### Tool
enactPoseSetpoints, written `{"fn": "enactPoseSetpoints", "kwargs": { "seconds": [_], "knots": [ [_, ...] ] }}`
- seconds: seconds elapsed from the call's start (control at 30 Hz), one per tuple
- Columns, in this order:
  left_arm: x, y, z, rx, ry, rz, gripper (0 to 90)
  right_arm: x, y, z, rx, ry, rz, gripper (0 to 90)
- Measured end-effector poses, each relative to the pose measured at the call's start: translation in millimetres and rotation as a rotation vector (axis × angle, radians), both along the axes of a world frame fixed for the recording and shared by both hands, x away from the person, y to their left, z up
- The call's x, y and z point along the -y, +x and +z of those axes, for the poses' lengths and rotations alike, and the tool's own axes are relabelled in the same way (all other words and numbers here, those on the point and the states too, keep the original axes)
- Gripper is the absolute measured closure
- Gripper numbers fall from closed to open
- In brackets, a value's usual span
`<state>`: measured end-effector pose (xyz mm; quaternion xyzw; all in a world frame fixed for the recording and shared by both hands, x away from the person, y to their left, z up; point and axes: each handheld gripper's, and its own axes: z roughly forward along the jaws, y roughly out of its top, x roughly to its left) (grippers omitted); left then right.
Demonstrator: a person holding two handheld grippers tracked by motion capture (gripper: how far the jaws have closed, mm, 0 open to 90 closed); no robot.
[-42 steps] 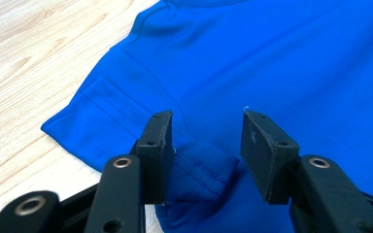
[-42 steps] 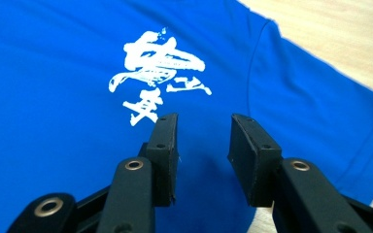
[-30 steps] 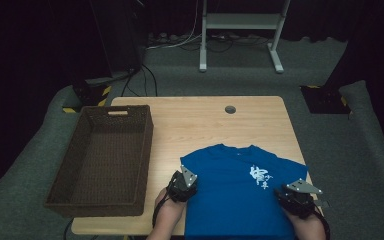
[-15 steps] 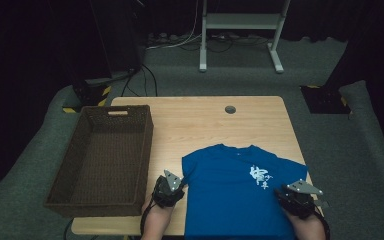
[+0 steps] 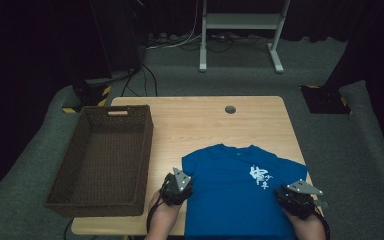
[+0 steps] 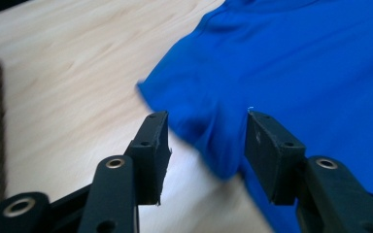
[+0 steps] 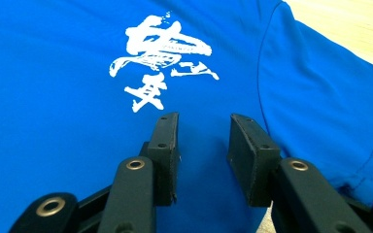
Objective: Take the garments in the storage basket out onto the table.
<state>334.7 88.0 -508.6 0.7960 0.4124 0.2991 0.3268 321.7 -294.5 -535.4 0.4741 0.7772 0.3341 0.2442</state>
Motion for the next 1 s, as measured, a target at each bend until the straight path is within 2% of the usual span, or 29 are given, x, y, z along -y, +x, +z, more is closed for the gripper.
{"fn": "enactPoseSetpoints", "kwargs": {
  "seconds": [0.07, 0.2, 0.3, 0.37, 0.47, 0.63, 0.83, 1.0],
  "knots": [
    [8.9, 11.5, -3.2, -0.013, 0.039, -0.009, 49.4, 0.4, 0.0, -0.2, -0.002, 0.006, -0.002, 64.1],
    [19.3, 31.9, -12.7, -0.051, 0.083, -0.011, 49.2, 1.1, 0.0, -0.5, -0.002, 0.013, -0.001, 64.1],
    [21.0, 40.6, -17.8, -0.069, 0.096, -0.001, 49.4, 1.9, 0.3, -0.6, -0.003, 0.017, 0.003, 64.1],
    [19.1, 43.3, -20.7, -0.079, 0.087, 0.008, 49.8, 2.0, 0.3, -0.7, -0.003, 0.018, 0.003, 64.1],
    [14.3, 42.5, -21.9, -0.072, 0.084, 0.019, 50.1, 2.0, 0.2, -0.8, -0.002, 0.018, 0.003, 64.1],
    [0.1, 38.6, -22.6, -0.072, 0.052, 0.052, 49.6, 2.1, 0.2, -0.9, -0.002, 0.019, 0.003, 64.1],
    [-20.3, 32.8, -24.1, -0.076, 0.035, 0.119, 50.3, 2.3, 0.1, -1.0, -0.002, 0.021, 0.003, 64.1],
    [-30.3, 26.3, -21.1, -0.073, 0.025, 0.164, 50.1, 2.3, 0.1, -1.1, -0.001, 0.022, 0.002, 64.1]
  ]
}}
